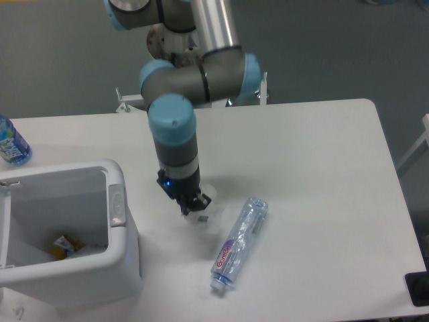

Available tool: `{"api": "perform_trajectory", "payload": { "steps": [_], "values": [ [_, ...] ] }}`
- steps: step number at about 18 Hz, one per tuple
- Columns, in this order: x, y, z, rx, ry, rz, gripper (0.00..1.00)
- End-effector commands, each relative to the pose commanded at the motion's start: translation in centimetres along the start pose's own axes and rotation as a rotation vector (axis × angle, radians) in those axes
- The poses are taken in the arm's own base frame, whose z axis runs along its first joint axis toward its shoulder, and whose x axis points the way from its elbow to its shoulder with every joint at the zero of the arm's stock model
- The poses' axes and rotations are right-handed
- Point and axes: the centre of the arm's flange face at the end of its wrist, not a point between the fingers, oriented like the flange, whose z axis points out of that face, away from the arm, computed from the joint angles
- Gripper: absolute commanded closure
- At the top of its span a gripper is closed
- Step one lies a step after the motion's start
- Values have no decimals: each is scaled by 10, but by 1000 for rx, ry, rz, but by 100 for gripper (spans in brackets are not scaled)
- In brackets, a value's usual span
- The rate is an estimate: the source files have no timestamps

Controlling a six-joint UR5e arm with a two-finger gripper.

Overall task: Place the trash in the trash can
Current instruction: 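Close the gripper on the white paper and lift it, then carry the white paper over the white bin and release it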

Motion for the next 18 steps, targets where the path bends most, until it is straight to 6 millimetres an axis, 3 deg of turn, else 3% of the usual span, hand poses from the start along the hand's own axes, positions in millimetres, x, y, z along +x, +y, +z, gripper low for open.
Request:
{"api": "perform_trajectory", "payload": {
  "steps": [3,5,8,10,11,14,18],
  "values": [
    [-41,-14,-69,199,-17,-205,100],
    [-57,-29,-111,320,9,-367,100],
    [-64,-50,-157,420,29,-539,100],
    [-65,-61,-167,451,37,-613,100],
    [-59,-68,-173,471,41,-633,100],
    [-16,-100,-180,498,84,-599,100],
    [43,-135,-162,471,165,-539,100]
  ]
}}
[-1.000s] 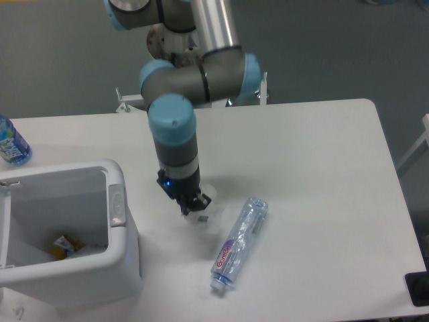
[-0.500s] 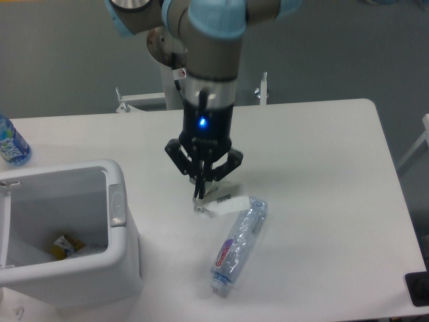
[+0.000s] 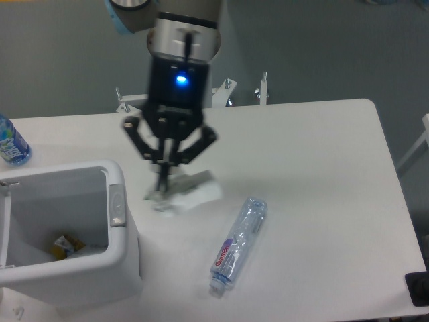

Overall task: Place the trash in the trash can
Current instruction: 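Carry the white paper over the white bin and release it, then move the open gripper back over the clear plastic bottle and lower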

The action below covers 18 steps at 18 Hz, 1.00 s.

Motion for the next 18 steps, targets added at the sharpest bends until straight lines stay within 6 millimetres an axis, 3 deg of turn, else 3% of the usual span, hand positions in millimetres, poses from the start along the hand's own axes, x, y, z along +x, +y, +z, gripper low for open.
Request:
{"api": "perform_trajectory", "payload": {
  "steps": [2,3,5,6,12,15,16,18],
  "values": [
    [24,5,9,-16,29,30,91],
    [29,8,11,-21,35,40,76],
    [33,9,14,-17,41,66,15],
    [32,8,14,-13,39,65,5],
    [34,3,5,4,34,63,0],
    [27,7,10,-13,20,52,0],
    [22,9,13,-18,2,45,0],
    [-27,4,6,-8,-65,-22,0]
  ]
}}
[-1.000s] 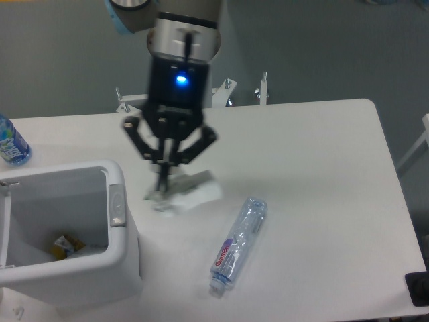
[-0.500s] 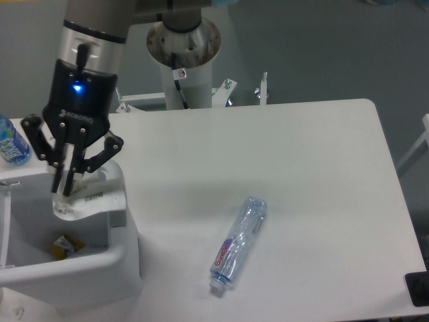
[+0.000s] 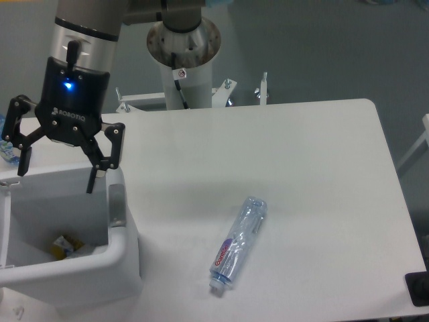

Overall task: Place the trash in the trash can
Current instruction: 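Move the open gripper back over the clear plastic bottle and lower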

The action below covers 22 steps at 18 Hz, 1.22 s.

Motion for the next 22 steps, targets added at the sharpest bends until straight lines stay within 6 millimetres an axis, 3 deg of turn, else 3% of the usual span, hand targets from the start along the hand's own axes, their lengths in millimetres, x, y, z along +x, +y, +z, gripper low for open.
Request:
{"api": "perform_trajectory", "payload": {
  "steps": [4,7,9,15,17,19,22],
  "values": [
    [-92,-4,17,-12,-80,-102,0],
    [-127,-9,40,-7,-119,-120,0],
    [-151,-13,44,15,-192,-118,0],
    [-193,-21,75,-14,-279,-50,0],
    [-197,-8,89,-74,-267,94,0],
    [-203,21,111,-156,-239,238,0],
    [-213,48,140,-245,-224,325,0]
  ]
}}
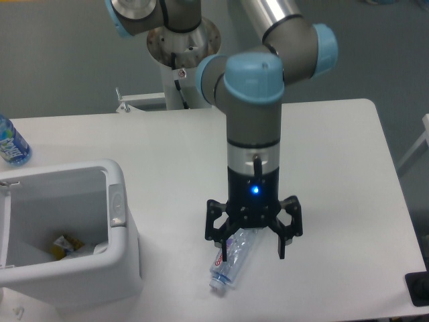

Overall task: Place the trash in the trash can
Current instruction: 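Move the open gripper back over the clear plastic bottle and lower, then close the gripper around the bottle's cap end and lift it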

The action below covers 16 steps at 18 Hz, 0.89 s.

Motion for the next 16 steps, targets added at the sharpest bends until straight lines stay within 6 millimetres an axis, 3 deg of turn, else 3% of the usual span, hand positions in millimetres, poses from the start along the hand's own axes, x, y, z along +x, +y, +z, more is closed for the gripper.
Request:
{"api": "perform_trajectory", "payload": {
  "steps": [8,16],
  "values": [
    [29,18,101,-107,92,30,0],
    [51,31,155,-167,144,37,0]
  ]
}}
